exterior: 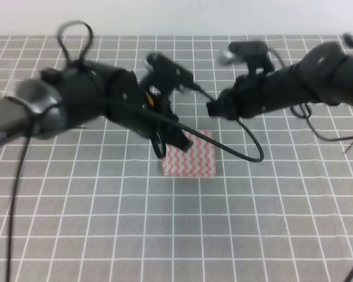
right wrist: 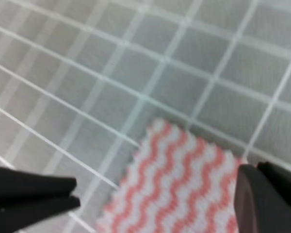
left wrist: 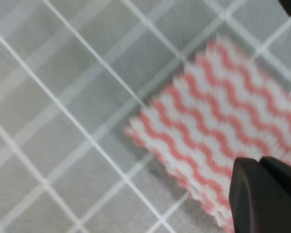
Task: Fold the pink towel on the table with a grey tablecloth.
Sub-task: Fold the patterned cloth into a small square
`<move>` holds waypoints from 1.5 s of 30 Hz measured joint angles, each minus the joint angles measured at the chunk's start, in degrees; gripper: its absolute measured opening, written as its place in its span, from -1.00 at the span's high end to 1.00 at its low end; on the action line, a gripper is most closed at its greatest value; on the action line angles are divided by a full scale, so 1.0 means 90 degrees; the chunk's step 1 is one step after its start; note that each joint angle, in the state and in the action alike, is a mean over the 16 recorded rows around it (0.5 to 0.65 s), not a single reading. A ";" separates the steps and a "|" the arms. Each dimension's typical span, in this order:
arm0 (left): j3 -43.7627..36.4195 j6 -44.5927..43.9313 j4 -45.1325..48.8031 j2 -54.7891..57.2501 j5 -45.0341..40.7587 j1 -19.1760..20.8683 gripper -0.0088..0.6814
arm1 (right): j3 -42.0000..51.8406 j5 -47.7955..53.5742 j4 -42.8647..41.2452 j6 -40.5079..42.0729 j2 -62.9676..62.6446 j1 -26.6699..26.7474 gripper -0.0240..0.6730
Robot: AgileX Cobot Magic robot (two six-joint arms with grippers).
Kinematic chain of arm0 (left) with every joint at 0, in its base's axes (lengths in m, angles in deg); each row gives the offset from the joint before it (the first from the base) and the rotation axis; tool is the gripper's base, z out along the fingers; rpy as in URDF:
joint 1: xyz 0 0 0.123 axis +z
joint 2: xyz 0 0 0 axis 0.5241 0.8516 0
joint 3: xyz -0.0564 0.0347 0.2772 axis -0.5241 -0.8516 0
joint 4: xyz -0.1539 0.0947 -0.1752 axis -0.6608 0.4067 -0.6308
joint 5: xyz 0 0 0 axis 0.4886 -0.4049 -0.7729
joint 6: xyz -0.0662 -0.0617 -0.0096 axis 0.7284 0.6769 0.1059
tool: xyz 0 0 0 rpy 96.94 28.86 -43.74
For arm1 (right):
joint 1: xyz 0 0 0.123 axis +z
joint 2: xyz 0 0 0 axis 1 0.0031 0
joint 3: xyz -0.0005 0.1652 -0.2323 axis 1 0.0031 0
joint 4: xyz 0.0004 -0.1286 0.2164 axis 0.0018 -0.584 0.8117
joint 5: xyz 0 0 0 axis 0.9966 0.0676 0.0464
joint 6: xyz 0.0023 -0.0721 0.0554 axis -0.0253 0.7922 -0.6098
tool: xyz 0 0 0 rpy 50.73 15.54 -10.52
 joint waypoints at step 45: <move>-0.5288 0.3086 0.1343 -1.0053 -0.1323 -0.0001 0.98 | 0.6522 -0.2579 0.1173 0.0000 -0.9404 0.0007 0.98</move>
